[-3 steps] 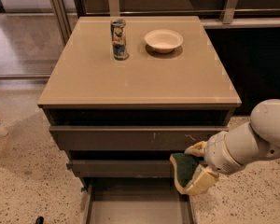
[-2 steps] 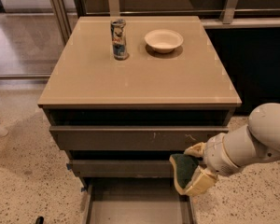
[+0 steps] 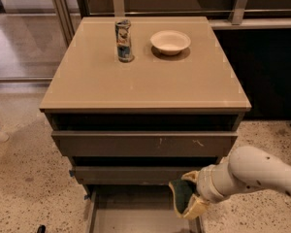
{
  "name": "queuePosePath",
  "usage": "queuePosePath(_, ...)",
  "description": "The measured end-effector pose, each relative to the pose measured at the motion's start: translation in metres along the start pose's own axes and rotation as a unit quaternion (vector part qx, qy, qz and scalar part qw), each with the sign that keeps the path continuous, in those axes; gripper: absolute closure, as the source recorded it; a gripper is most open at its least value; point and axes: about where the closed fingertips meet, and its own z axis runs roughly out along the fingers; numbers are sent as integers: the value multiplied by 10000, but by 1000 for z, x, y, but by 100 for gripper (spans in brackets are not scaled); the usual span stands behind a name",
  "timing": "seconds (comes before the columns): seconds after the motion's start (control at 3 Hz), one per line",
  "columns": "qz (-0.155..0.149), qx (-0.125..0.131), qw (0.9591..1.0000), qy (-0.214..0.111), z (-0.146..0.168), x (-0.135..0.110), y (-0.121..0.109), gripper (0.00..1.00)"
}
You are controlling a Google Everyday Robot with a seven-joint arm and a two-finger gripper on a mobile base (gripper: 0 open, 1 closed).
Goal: Place sponge into bottom drawer
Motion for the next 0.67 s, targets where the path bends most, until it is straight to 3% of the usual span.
queuePosePath(0.33,-32,-14,9997,232,87,50,-18,100)
queuePosePath(0.67,7,-126,9991,397,125,73,-25,100)
